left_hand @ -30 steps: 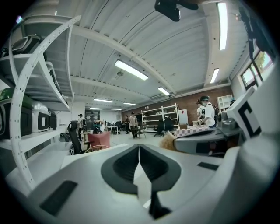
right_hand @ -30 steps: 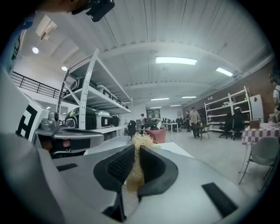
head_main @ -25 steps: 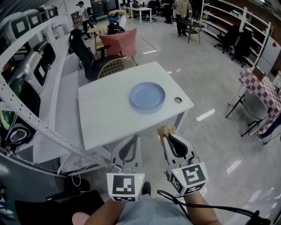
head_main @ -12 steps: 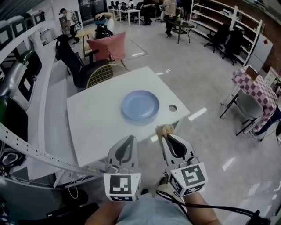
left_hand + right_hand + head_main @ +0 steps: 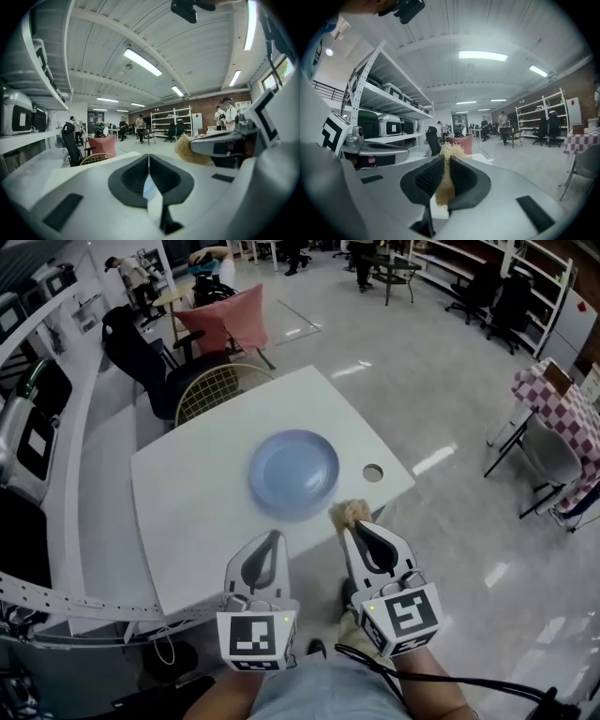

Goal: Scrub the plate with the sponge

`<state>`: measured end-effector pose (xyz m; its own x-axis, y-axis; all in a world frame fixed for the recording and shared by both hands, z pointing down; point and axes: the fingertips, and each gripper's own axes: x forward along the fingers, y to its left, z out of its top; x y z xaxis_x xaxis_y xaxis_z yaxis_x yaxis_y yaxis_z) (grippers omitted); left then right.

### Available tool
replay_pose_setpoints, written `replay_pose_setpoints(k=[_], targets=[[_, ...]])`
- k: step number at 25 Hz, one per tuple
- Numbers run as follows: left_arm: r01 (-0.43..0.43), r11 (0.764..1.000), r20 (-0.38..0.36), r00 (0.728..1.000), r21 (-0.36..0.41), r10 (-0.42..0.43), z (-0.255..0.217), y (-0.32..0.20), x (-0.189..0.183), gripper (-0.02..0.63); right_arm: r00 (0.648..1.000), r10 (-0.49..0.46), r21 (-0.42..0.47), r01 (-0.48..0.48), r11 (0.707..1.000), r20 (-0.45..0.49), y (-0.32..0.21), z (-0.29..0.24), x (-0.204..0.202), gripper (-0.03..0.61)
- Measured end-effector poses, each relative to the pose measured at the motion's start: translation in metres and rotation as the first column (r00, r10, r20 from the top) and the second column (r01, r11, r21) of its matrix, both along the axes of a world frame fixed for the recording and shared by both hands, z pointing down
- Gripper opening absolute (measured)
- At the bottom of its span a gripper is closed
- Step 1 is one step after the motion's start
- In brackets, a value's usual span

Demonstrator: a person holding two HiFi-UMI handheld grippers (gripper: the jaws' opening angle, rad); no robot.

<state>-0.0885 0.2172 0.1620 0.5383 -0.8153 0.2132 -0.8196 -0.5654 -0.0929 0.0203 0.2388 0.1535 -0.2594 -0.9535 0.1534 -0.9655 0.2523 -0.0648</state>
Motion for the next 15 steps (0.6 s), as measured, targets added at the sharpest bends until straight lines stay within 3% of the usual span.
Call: replay_pose_setpoints(k=[8,15], targets=[[0.106,0.994,0.067,0.992,-0.027,-0.104,0.000,-0.080,0.040,0.015,0.994,-0.088,-0.053,0.091,0.994,0.066,-0.090,0.007,0.042,0.043],[0.206,0.979,0.098,0.974,-0.010,-0.204,-0.017,-0.133,0.063,0.015,0.977,-0.199,-0.019,0.202,0.979,0.081,-0.151,-0.003,0.061,0.043]])
